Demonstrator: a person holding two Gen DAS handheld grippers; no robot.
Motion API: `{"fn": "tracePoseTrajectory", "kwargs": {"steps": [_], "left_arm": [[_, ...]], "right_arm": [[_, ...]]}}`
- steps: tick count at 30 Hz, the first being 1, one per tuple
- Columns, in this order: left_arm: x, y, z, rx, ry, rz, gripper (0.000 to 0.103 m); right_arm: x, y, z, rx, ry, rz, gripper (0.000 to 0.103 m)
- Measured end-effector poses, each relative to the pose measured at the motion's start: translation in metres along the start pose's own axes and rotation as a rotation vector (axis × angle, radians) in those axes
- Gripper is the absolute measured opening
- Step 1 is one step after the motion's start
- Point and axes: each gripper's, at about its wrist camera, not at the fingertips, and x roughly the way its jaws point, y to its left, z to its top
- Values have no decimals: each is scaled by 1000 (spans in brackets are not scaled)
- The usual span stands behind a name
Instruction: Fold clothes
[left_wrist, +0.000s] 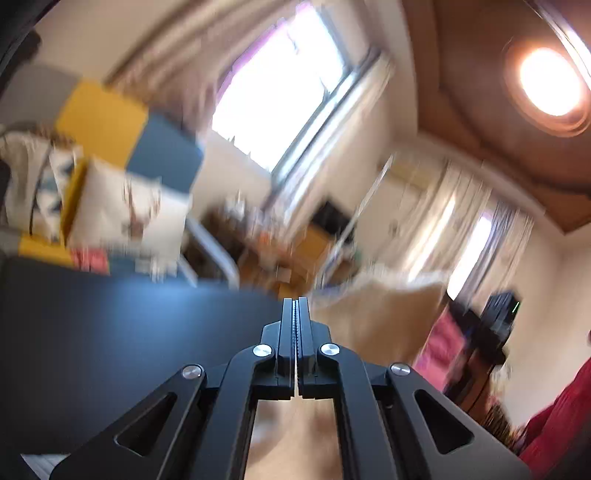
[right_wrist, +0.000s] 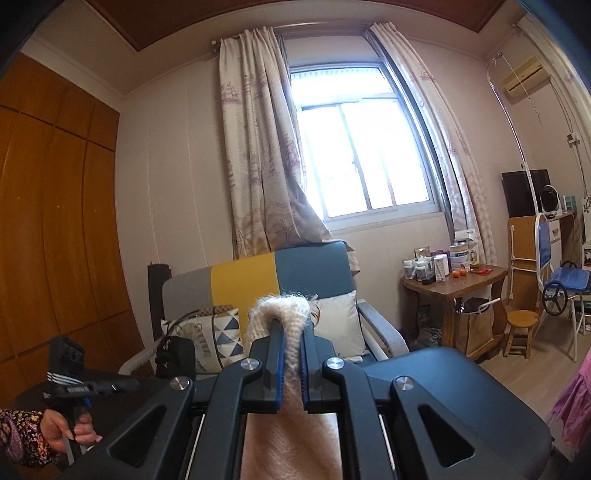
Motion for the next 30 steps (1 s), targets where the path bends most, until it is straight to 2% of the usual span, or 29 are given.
{"fn": "tracePoseTrajectory", "kwargs": {"steps": [2, 4, 5, 6, 8, 9, 10, 13, 15, 17, 21, 23, 25, 27, 28, 29, 30], "left_arm": [[-15, -5, 8, 36, -26, -19, 0], [-12, -7, 3, 89, 42, 59, 1], [-6, -7, -3, 99, 94, 54, 3], [1, -7, -8, 109, 145, 50, 11], [29, 3, -27, 124, 254, 91, 40], [44, 8, -37, 132, 308, 112, 66], [57, 17, -44, 111, 344, 110, 75], [98, 45, -63, 45, 438, 104, 76], [117, 57, -72, -3, 462, 32, 77], [147, 72, -80, -39, 536, -30, 78], [192, 98, -105, -220, 703, -177, 78], [205, 97, -120, -220, 778, -222, 78], [210, 89, -140, -161, 859, -232, 78], [211, 79, -161, -82, 920, -199, 77], [207, 70, -163, -21, 893, -193, 75], [205, 64, -165, 24, 893, -155, 69], [204, 58, -168, 68, 893, -117, 32]], "right_arm": [[0, 8, 8, -17, -11, 21, 5], [-1, 15, 10, -32, -12, 31, 5], [-1, 19, 10, -39, -12, 34, 5], [-2, 22, 10, -47, -12, 38, 5], [-3, 29, 11, -61, -11, 46, 5], [-3, 32, 11, -68, -11, 49, 5], [-4, 36, 12, -76, -10, 53, 5], [-5, 39, 10, -91, -3, 53, 5], [-7, 35, 9, -92, 3, 50, 5], [-8, 29, 8, -87, 8, 53, 5], [-9, 20, 8, -77, 8, 66, 5], [-9, 18, 8, -86, 6, 67, 5], [-5, 15, 7, -94, 10, 64, 5], [0, 12, 5, -92, 20, 59, 5], [3, 10, 3, -87, 26, 56, 5], [7, 7, 1, -78, 33, 53, 5], [11, 4, -1, -66, 39, 49, 5]]}}
